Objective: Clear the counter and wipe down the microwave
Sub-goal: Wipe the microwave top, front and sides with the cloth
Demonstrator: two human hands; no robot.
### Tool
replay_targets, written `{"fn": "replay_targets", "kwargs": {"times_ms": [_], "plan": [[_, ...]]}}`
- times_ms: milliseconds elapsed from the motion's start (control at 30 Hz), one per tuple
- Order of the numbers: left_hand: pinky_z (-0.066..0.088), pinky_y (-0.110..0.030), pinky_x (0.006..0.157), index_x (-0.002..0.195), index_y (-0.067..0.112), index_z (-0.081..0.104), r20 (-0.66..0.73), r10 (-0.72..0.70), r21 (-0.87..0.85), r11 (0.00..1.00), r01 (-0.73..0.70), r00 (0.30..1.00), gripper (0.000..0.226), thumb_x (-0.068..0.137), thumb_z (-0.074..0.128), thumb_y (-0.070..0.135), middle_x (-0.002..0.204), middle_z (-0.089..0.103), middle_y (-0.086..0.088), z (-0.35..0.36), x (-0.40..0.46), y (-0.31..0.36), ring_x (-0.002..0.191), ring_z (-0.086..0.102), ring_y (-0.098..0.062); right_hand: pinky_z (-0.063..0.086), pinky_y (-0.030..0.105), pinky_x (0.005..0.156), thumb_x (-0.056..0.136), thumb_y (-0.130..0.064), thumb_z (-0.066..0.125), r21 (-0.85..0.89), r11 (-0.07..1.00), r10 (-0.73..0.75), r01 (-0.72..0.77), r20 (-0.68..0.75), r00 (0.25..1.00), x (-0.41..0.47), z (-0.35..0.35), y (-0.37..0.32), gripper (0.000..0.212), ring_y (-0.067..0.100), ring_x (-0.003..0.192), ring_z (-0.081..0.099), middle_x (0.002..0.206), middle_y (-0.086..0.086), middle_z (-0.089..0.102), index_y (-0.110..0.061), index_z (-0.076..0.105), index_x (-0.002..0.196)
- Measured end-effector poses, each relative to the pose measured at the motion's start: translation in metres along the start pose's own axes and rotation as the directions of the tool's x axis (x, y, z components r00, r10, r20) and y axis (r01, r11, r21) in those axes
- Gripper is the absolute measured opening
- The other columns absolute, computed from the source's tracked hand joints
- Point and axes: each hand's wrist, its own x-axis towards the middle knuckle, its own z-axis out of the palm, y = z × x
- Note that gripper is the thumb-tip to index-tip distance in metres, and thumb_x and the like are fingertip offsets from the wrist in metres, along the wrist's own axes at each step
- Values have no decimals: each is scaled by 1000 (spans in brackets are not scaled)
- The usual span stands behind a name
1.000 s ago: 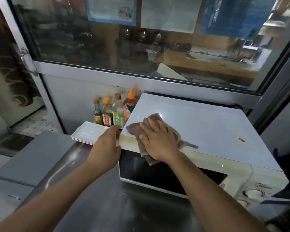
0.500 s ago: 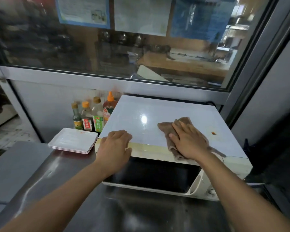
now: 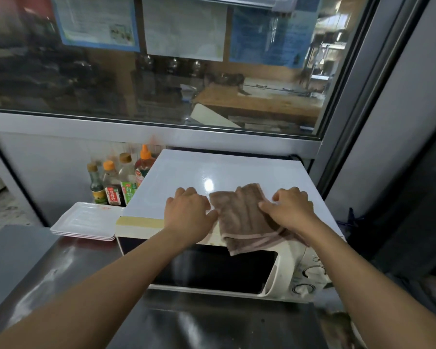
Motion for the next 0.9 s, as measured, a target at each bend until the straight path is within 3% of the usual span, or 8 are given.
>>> {"fn": "replay_targets", "kwargs": {"times_ms": [133,267,433,500,600,667,767,900], "plan": [[37,-34,83,96,17,68,35,-83,59,995,81,996,38,87,50,50,104,58,-3,10,12,24,106,49,-23,38,37,85,79,-60,57,-37,999,-17,18,37,999,3,4,-3,47,31,108,47,111,11,56,-14,53,87],[43,-33,78,89,12,59,85,-198,-64,977,204,977,20,85,54,31,100,64,-7,10,14,36,97,57,-26,37,33,78,83,-37,63,119,993,-33,20,110,993,-2,0,-10,28,26,88,51,85,5,53,-18,48,70],[47,-32,74,90,11,54,52,-222,-387,894,225,974,9,88,57,20,97,63,-10,-5,7,43,94,59,-28,42,31,75,85,-15,60,301,952,-89,58,91,992,-9,-5,-7,27,21,84,52,89,1,50,-12,43,106],[47,-30,71,90,12,51,29,-272,-525,814,246,962,8,87,58,16,96,63,-9,-14,4,45,92,59,-26,44,26,61,83,-7,64,576,817,-72,-4,108,991,-13,-14,0,32,14,76,52,87,0,49,-15,42,105],[45,-26,58,101,18,48,-14,-352,-701,671,242,936,20,87,61,14,86,62,-5,-27,-2,48,79,59,-18,49,20,50,80,5,67,884,457,-118,-96,167,979,-17,-35,14,40,17,71,58,87,8,55,-16,52,111],[47,-25,61,109,23,51,-41,-334,-734,649,198,942,27,88,61,11,82,63,-2,-35,-3,52,79,61,-16,54,18,57,80,11,64,951,297,-229,-84,156,961,-18,-49,22,35,19,73,62,86,11,60,-10,63,107],[47,-19,70,114,23,62,13,-207,-701,696,157,978,37,84,63,2,100,65,0,-45,-2,62,91,60,-17,54,18,73,75,13,67,907,417,-330,63,87,940,-21,-66,32,36,15,87,62,98,5,64,-16,69,96],[46,-24,72,98,20,66,20,-71,-432,899,73,997,23,78,72,12,96,65,2,-49,5,76,89,60,-16,42,5,58,71,2,76,579,752,-342,315,-67,937,-25,-81,43,34,-9,80,55,88,-18,54,-24,67,90]]}}
